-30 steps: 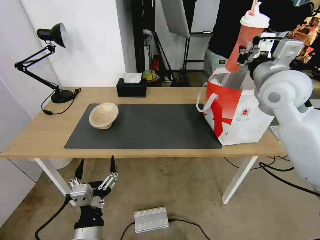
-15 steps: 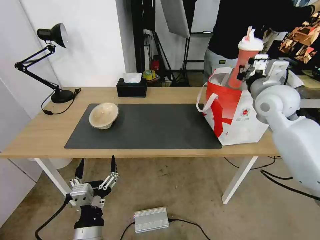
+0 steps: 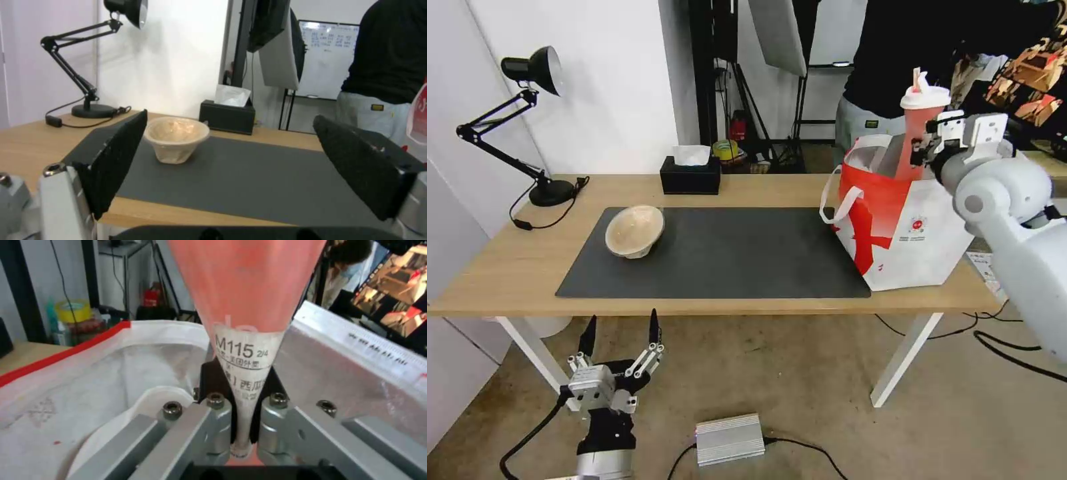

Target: Pick up the trash from the table and place it into the takeout bag.

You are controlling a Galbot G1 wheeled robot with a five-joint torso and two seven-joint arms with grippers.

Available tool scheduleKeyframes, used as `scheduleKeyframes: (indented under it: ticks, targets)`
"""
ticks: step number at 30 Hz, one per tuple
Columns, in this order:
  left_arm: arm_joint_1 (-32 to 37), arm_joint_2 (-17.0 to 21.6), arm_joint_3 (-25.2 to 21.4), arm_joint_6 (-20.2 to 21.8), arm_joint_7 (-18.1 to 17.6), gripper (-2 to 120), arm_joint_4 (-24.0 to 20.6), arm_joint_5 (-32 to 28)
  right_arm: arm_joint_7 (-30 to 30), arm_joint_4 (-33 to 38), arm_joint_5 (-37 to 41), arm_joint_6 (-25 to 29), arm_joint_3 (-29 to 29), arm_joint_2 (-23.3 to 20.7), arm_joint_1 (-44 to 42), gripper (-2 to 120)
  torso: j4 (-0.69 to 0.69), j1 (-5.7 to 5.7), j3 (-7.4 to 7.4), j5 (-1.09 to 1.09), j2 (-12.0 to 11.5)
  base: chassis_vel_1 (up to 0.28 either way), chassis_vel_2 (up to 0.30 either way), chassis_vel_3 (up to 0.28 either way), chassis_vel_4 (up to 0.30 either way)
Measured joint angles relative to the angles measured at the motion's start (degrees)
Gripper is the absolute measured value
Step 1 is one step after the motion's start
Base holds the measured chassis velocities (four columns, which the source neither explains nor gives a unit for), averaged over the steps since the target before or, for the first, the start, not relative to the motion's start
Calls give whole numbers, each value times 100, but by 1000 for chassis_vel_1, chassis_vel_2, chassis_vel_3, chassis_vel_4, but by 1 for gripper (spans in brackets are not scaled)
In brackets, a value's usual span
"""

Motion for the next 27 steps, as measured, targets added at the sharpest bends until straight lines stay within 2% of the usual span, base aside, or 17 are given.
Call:
scheduleKeyframes:
  ticks: [10, 27]
  targets:
    - [-15, 7, 26, 0, -3, 100, 2, -5, -107, -20, 28, 0, -274, -321, 184, 3, 0, 0, 0, 0, 0, 0, 0, 0, 0]
    - [22, 19, 27, 2, -6, 100, -46, -6, -140, -32, 34, 1, -630, -485, 153, 3, 0, 0, 0, 0, 0, 0, 0, 0, 0]
